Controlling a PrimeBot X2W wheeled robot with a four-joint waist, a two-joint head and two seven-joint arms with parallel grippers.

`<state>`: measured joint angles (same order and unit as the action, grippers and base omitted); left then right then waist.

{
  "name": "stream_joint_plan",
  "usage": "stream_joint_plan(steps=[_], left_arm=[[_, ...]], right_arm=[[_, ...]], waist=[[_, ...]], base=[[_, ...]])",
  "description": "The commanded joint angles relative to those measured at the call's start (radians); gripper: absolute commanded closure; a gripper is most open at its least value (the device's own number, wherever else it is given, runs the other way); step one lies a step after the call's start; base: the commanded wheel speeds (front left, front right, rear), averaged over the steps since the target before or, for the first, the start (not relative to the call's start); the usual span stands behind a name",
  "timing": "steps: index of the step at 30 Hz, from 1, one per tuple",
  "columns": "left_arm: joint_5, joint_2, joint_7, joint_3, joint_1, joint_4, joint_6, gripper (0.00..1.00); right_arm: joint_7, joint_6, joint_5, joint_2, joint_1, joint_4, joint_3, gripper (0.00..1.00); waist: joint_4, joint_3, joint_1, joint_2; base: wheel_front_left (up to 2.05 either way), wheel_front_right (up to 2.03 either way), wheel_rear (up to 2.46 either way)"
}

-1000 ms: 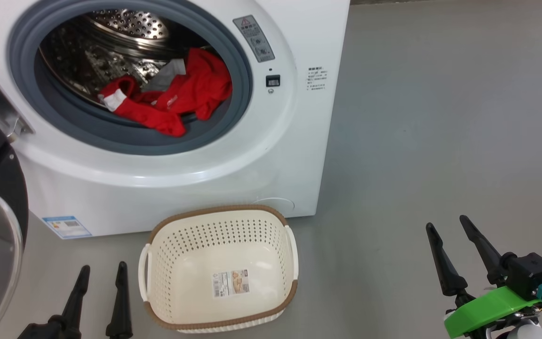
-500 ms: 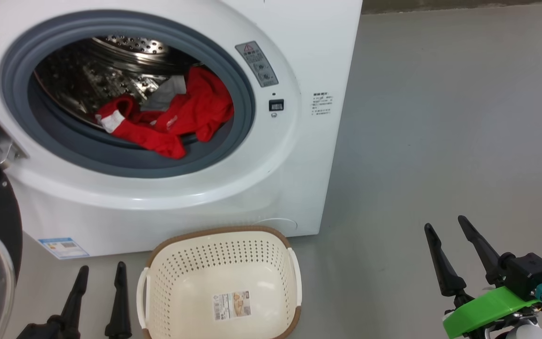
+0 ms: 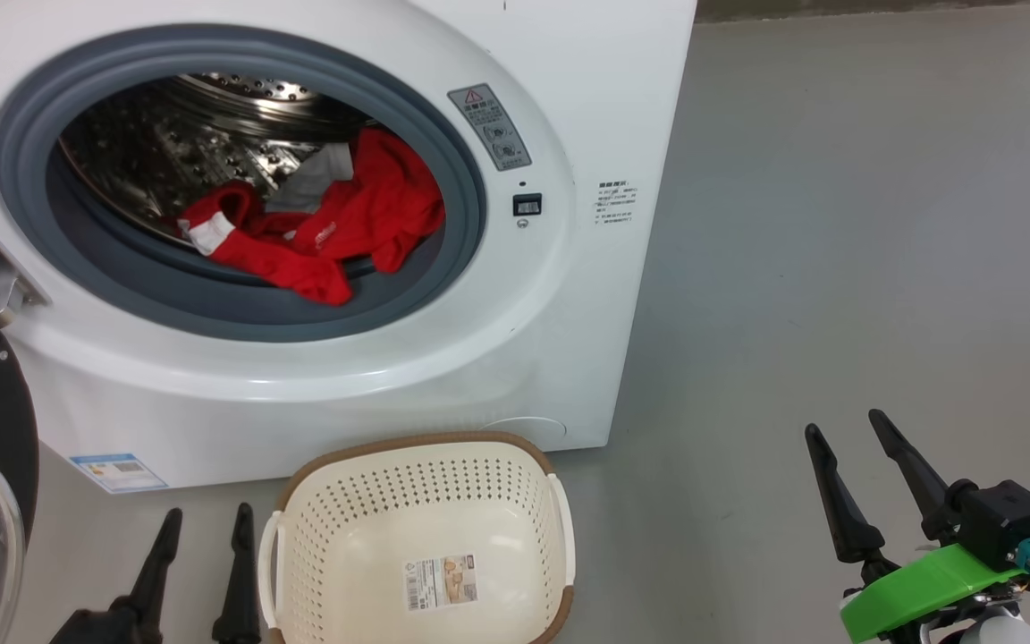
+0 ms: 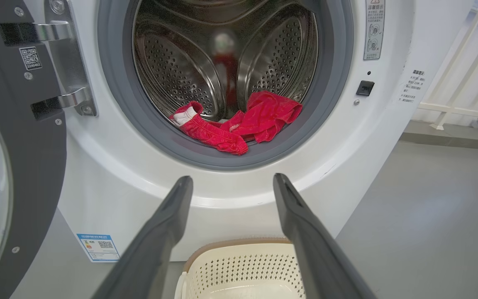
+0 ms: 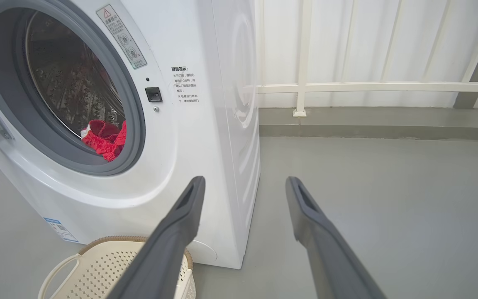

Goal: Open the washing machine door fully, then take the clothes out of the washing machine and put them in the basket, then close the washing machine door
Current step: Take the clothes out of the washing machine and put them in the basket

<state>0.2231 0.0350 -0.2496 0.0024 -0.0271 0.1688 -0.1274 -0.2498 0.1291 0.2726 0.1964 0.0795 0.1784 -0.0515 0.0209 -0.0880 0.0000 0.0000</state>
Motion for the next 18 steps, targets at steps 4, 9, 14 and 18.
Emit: stream_joint_plan(steps=[4,9,14,18], left_arm=[[-0.007,0.016,-0.012,0.012,0.084,0.02,-0.003,0.0],[-0.009,0.031,-0.012,-0.02,0.185,0.112,-0.003,0.0],[0.007,0.048,-0.012,-0.066,0.328,0.245,-0.003,0.0],[0.009,0.062,-0.012,-0.093,0.431,0.34,-0.003,0.0]], right_arm=[[-0.012,0.002,-0.019,0.007,0.023,-0.026,-0.023,0.0],[-0.012,0.002,-0.019,-0.002,0.037,-0.027,-0.028,0.0],[-0.012,0.002,-0.017,-0.016,0.058,-0.032,-0.03,0.0],[-0.012,0.002,-0.017,-0.022,0.075,-0.037,-0.032,0.0]], waist=[[0.0,-0.017,0.0,0.0],[0.005,-0.043,0.0,0.0],[0.018,-0.077,0.0,0.0],[0.028,-0.105,0.0,0.0]], base=[[0.0,0.0,0.0],[0.0,0.0,0.0],[0.0,0.0,0.0],[0.0,0.0,0.0]])
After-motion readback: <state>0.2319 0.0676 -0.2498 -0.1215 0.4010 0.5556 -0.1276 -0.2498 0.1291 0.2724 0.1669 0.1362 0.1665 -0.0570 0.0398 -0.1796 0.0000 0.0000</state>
